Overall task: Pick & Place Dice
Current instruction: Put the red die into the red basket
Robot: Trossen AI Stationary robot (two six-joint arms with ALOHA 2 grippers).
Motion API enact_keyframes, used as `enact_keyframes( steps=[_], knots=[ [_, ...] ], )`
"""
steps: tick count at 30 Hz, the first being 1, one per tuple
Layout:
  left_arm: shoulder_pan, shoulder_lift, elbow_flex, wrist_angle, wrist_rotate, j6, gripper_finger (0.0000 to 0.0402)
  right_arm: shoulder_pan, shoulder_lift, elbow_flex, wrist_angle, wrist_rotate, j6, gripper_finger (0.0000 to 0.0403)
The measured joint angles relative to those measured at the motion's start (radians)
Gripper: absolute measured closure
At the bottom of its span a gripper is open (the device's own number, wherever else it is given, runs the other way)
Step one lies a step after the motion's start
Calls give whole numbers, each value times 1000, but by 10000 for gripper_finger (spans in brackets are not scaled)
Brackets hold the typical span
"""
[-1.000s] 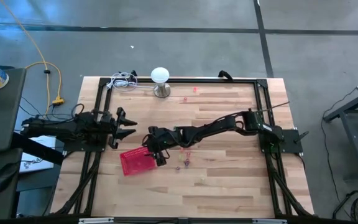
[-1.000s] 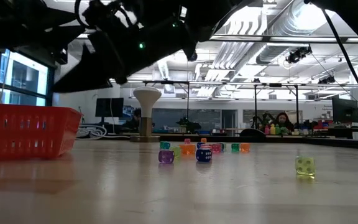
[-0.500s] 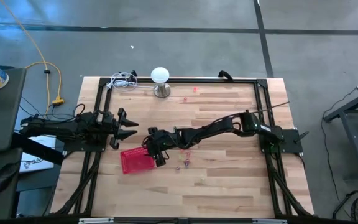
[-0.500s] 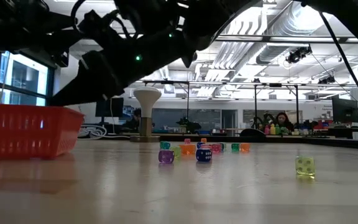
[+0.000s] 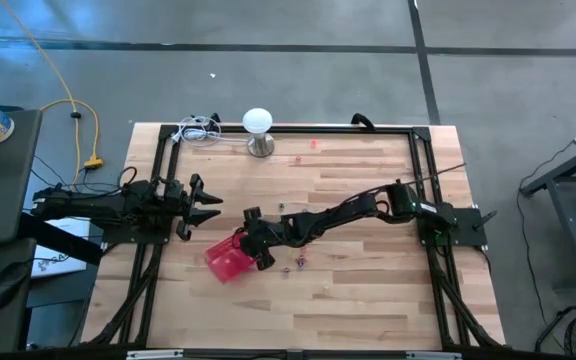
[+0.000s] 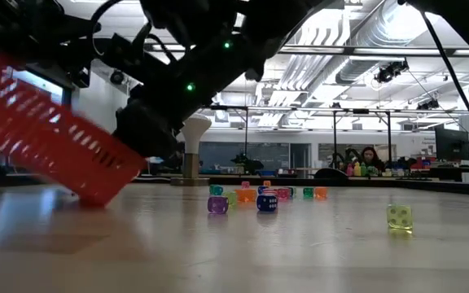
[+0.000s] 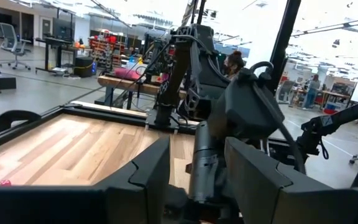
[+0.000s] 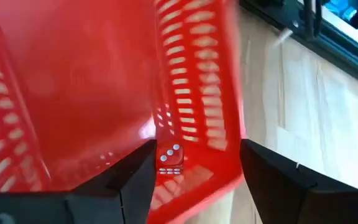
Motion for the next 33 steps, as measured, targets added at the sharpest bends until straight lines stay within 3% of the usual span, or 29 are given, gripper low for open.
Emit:
enact_keyframes(
  steps=[14, 17, 25, 33],
  knots=[
    [0, 0, 0, -1, 2, -7, 252, 39, -1, 0, 42, 5, -66, 188],
    [0, 0, 0, -1, 3, -7, 252, 48, -1, 0, 42, 6, -104, 211],
    [0, 0, 0, -1, 3, -7, 252, 61, -2, 0, 50, 53, -139, 316],
    [0, 0, 0, -2, 2, -7, 252, 61, -2, 0, 58, 44, -141, 320]
  ],
)
